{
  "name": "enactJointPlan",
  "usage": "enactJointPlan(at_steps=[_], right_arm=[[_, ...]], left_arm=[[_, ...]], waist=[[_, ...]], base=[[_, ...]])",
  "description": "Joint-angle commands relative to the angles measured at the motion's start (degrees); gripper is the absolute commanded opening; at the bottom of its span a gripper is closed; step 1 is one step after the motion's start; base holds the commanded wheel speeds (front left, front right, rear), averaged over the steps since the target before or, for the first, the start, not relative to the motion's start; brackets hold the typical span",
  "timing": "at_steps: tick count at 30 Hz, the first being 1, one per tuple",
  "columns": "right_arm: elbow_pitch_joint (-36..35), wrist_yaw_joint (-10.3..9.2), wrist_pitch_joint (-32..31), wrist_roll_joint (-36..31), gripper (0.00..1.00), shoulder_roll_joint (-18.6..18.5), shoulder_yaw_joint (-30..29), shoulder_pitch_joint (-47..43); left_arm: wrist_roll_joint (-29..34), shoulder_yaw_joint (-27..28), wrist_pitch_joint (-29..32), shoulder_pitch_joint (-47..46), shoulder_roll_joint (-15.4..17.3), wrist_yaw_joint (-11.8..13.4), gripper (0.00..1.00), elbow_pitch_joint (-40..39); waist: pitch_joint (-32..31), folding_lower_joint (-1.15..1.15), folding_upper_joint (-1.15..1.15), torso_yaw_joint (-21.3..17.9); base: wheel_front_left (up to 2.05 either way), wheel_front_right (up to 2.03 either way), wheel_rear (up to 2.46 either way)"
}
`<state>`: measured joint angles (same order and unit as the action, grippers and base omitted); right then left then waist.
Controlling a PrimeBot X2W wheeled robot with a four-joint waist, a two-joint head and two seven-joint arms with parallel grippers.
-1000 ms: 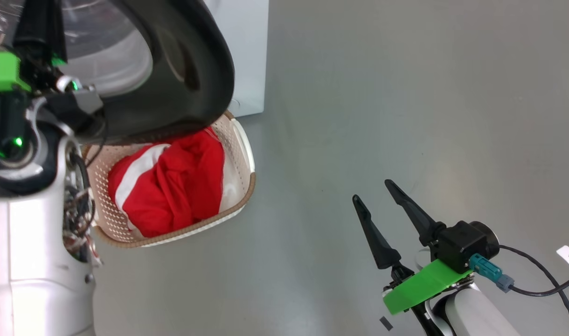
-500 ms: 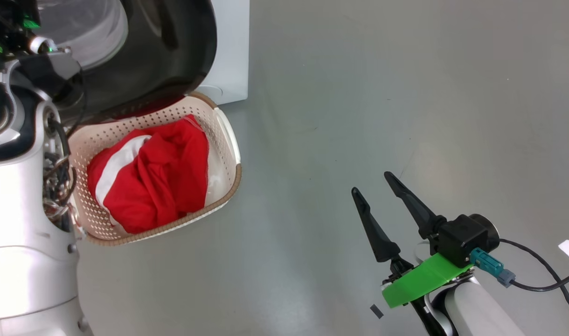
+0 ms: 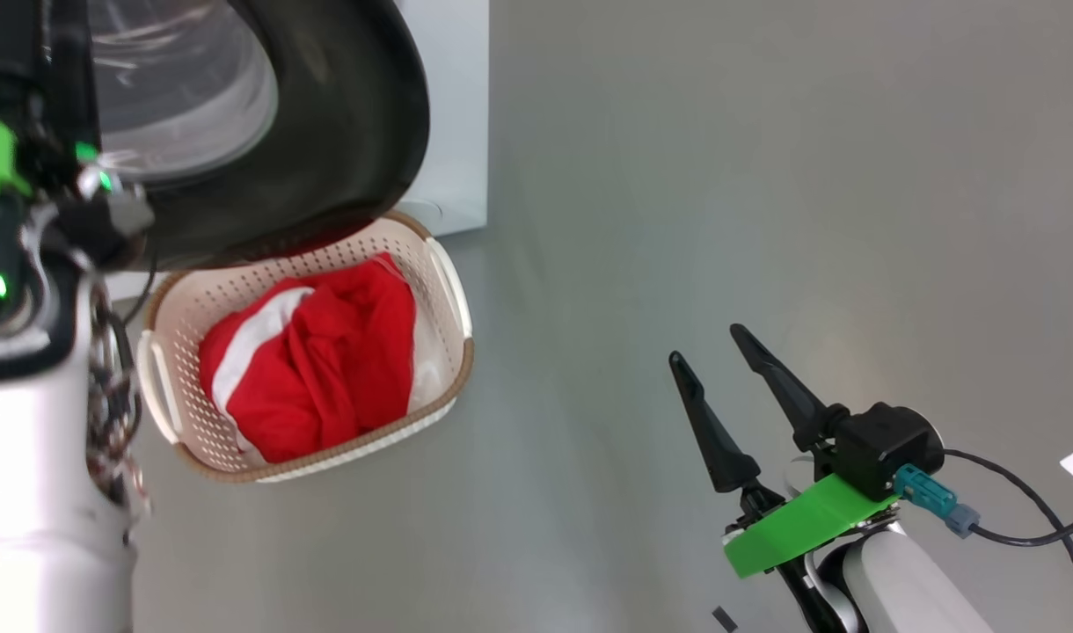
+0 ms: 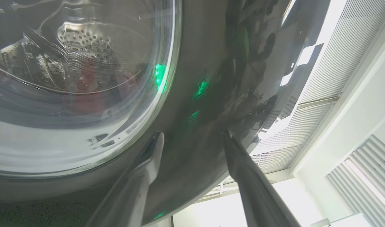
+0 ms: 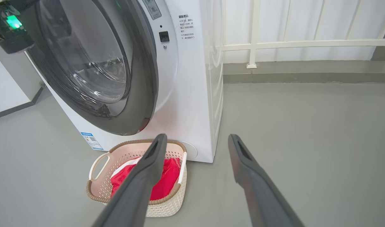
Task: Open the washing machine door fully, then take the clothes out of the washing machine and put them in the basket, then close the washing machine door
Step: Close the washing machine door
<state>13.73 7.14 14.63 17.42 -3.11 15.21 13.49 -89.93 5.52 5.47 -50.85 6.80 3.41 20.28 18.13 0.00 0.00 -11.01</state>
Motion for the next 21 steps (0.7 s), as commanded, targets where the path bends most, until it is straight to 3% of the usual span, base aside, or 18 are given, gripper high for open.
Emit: enactJointPlan(at_steps=[1,6,10,16,21], right_arm=[[-1.13,0.35,0.37,0.88,1.00,0.23,0.57,-0.02],[-1.13,0.35,0.37,1.69,1.00,0.23,0.06,-0.68],[-0.97,0.35,0.37,1.47,1.00,0.23,-0.56,-1.30],[-0.80,0.35,0.37,0.91,1.00,0.23,-1.91,-2.49],[-0.68,0.35,0.37,0.04,1.00,0.23,-3.18,-4.07]], left_arm=[[1.53,0.87,-0.44,1.76,2.96,-0.90,1.00,-2.56],[12.78,-2.67,-6.03,7.98,7.18,-1.57,1.00,-6.41],[26.16,-7.32,-12.36,13.15,12.11,-2.09,1.00,-9.54],[35.33,-10.73,-17.20,20.46,14.63,-2.46,1.00,-12.73],[44.61,-12.66,-19.77,27.22,15.42,-0.45,1.00,-15.48]], waist=[[-1.72,0.00,0.00,0.98],[-3.99,0.00,0.00,2.08],[-5.74,0.00,0.00,3.01],[-8.74,0.00,0.00,4.04],[-11.65,0.00,0.00,4.69]], base=[[0.00,0.00,0.00],[0.00,0.00,0.00],[0.00,0.00,0.00],[0.00,0.00,0.00],[0.00,0.00,0.00]])
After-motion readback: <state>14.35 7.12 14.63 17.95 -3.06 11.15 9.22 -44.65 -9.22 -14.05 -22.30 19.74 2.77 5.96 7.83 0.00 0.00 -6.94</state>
